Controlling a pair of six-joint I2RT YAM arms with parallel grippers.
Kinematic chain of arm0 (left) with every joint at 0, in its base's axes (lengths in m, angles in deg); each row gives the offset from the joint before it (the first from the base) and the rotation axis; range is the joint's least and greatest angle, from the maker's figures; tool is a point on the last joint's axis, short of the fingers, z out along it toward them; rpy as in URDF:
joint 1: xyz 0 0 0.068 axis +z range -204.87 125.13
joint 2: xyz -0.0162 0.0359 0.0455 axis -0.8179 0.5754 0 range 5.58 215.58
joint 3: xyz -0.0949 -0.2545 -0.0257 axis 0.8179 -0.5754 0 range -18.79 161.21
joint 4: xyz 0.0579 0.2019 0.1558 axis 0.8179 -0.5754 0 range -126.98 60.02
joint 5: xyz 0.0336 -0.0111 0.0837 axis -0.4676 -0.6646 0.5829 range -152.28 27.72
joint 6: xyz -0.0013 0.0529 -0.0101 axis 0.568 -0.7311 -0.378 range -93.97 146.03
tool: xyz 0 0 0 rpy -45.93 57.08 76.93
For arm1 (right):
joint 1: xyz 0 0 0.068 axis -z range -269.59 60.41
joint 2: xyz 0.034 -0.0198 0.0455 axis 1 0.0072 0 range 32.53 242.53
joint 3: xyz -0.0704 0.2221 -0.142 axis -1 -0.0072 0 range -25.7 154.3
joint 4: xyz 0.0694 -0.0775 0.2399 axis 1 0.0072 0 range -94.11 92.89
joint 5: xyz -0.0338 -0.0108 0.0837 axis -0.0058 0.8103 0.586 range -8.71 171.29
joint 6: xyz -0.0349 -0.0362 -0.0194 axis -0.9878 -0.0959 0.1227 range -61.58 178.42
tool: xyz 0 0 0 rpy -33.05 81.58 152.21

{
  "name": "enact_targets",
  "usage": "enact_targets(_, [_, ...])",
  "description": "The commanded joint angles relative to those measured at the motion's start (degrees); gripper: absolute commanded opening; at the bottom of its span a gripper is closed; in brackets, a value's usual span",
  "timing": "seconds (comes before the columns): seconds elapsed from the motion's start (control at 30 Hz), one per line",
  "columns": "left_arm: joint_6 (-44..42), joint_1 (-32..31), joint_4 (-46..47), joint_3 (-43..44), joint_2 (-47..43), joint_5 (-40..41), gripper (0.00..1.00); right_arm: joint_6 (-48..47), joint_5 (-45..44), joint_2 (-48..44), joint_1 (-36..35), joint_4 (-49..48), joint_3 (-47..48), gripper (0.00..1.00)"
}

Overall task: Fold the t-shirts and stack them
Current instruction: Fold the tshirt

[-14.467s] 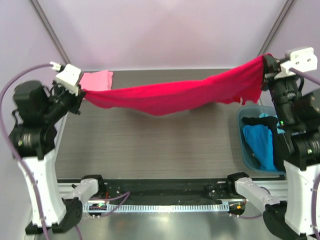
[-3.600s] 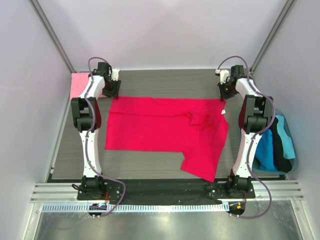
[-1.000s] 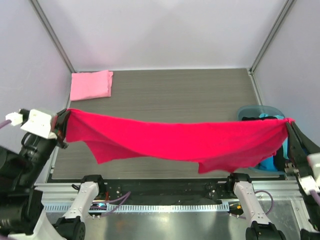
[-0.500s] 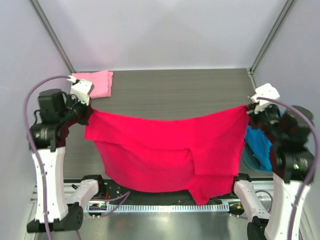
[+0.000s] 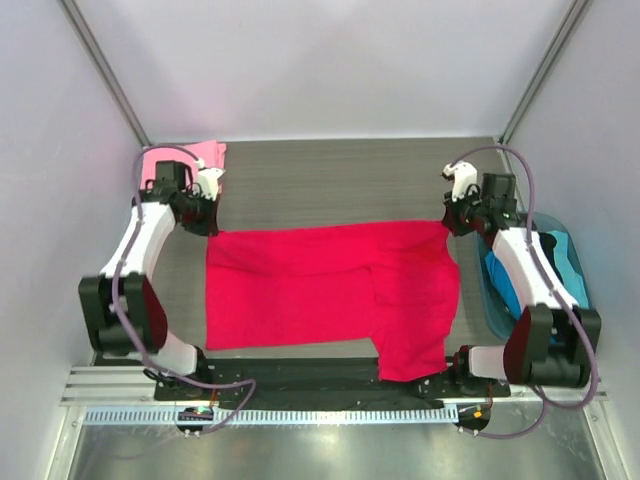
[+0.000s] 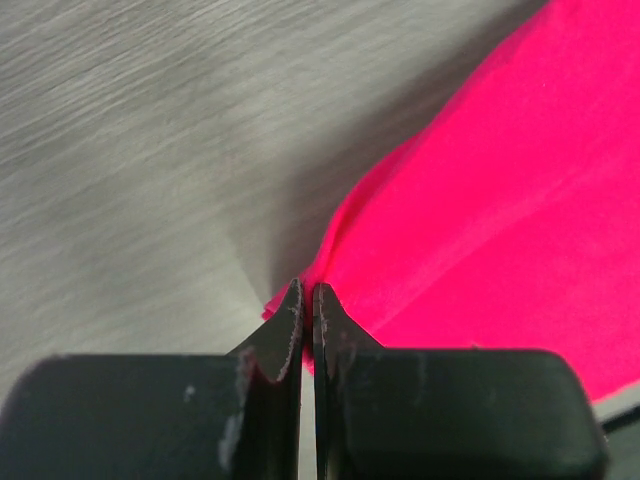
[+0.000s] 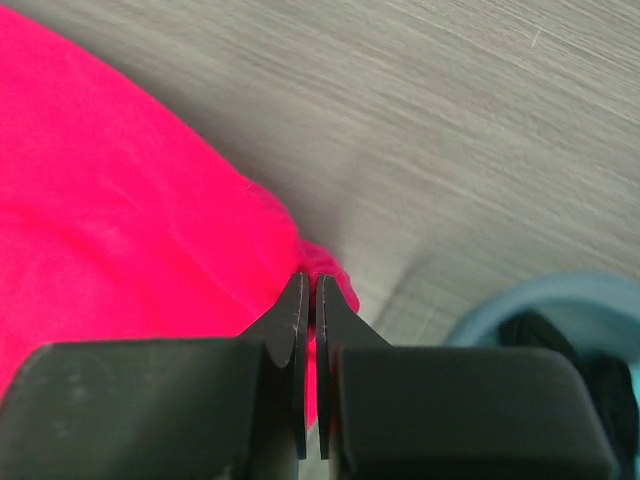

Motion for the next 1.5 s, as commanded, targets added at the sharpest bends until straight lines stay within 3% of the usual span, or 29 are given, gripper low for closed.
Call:
enact_targets(0.0, [0.61, 0.40, 7.37, 4.37, 7.01, 0.48, 0.00, -0.90, -1.29, 4.99, -0.62, -12.92, 1.75, 0.01])
enact_targets(0.27, [3.42, 0.49, 10.98, 14.73, 20.20, 1.36, 0.00, -3.37, -4.98, 21.15, -0.71, -18.28, 9.31, 0.01])
enact_targets(0.63, [6.24, 0.49, 11.42, 29.77, 35.49, 2.32, 0.00, -5.21, -9.29, 41.10, -0.62, -20.48, 27.06, 0.01])
enact_targets(0.83, [7.82, 0.23, 11.42, 39.60, 43.84, 3.73, 0.00, -5.65, -10.70, 48.42, -0.62, -20.31, 35.32, 0.01])
enact_targets(1.03, [6.07, -1.44, 11.60, 43.92, 47.19, 6.63, 0.02, -5.04, -11.05, 54.75, -0.62, -20.13, 42.36, 0.01])
enact_targets(1.33, [6.68, -2.67, 13.44, 49.90, 49.31, 11.54, 0.20, -3.64, -14.47, 60.64, -0.62, -20.83, 49.57, 0.01])
enact_targets(1.47, [5.99, -5.31, 14.94, 45.79, 42.74, 17.07, 0.37, -3.28, -17.55, 58.54, -0.62, -21.45, 49.05, 0.25])
